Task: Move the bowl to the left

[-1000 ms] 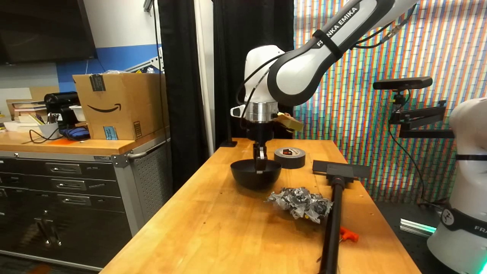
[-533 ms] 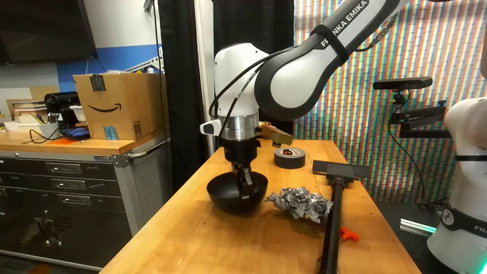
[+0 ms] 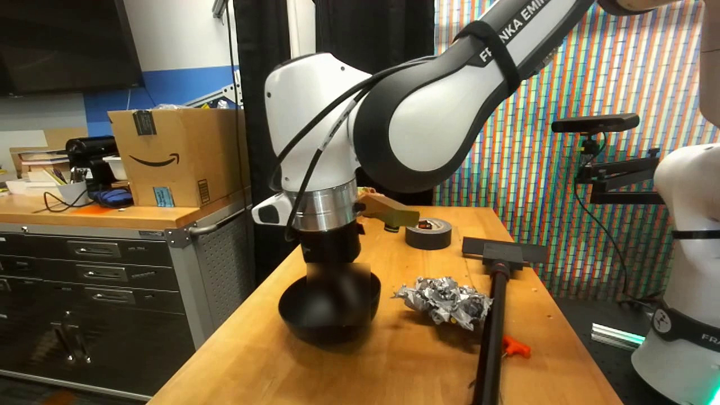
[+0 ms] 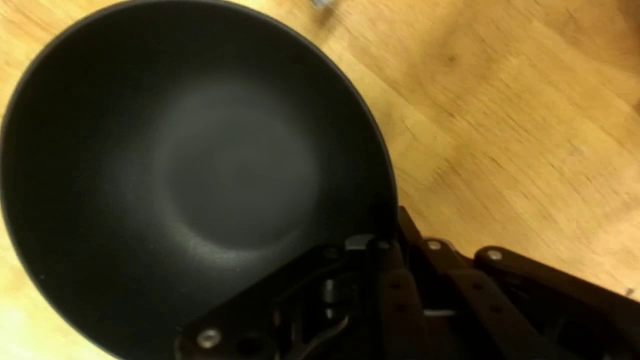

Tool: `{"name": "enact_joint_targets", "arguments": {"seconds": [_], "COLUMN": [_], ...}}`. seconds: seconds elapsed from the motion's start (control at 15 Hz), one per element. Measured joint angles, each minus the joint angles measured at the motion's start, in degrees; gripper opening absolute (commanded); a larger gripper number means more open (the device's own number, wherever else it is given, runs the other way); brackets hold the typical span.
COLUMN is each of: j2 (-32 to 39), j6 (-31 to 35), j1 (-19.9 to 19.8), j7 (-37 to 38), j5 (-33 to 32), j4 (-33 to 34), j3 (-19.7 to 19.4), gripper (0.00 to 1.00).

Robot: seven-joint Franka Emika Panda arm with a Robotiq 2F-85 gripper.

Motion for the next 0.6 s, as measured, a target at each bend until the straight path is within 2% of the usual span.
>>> {"name": "enact_joint_targets", "arguments": {"seconds": [0.27, 0.53, 0.6], "j2": [4.5, 9.6, 10.9], "j6": [-3.9, -8.5, -9.2], "j1": [4.2, 7.4, 8.0], "j7": [1.3, 1.7, 1.7], "j5": [-0.8, -1.3, -1.3], "j4": [7.0, 15.1, 17.3], "j3": [2.6, 3.3, 3.4], "gripper": [0.05, 0.06, 0.31]}}
